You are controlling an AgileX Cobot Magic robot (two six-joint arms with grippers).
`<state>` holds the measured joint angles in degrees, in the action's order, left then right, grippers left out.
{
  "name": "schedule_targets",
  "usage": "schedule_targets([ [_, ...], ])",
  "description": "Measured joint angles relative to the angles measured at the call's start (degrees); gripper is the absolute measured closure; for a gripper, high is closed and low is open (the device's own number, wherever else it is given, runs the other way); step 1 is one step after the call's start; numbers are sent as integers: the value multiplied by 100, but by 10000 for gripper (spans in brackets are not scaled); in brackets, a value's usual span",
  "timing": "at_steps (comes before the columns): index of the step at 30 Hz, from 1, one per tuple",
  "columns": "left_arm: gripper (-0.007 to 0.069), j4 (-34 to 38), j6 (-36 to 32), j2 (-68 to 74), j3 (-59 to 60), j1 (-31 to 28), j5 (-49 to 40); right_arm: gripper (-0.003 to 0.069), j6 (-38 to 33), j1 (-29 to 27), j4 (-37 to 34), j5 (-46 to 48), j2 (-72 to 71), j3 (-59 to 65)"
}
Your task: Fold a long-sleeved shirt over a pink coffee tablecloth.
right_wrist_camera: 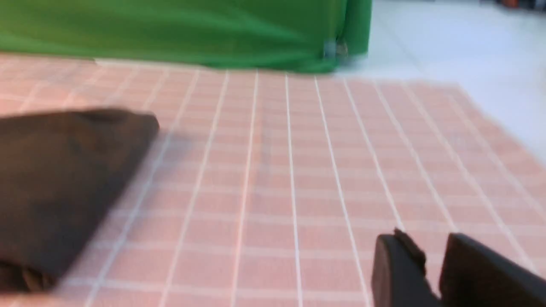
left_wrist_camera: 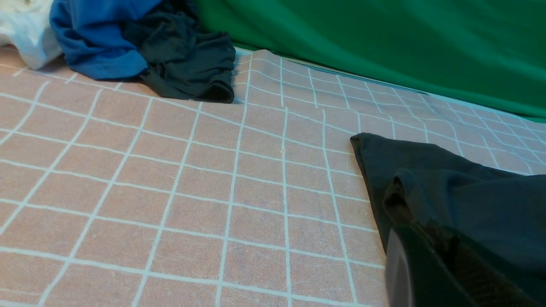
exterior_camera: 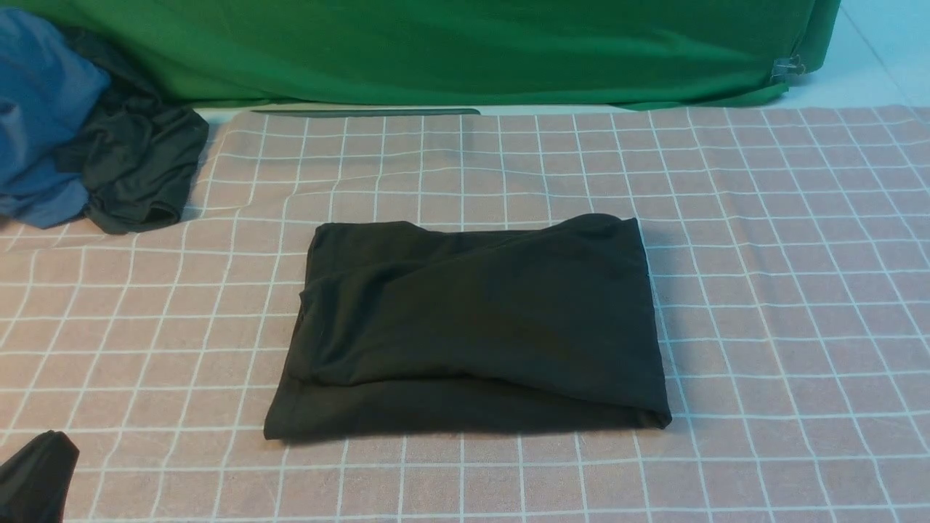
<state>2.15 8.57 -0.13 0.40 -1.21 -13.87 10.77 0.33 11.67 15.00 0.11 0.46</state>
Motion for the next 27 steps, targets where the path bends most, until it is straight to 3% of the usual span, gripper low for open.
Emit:
schedule_targets([
  [27, 611, 0, -71, 0, 0, 0, -5, 424, 105, -5, -7, 14, -13, 0],
])
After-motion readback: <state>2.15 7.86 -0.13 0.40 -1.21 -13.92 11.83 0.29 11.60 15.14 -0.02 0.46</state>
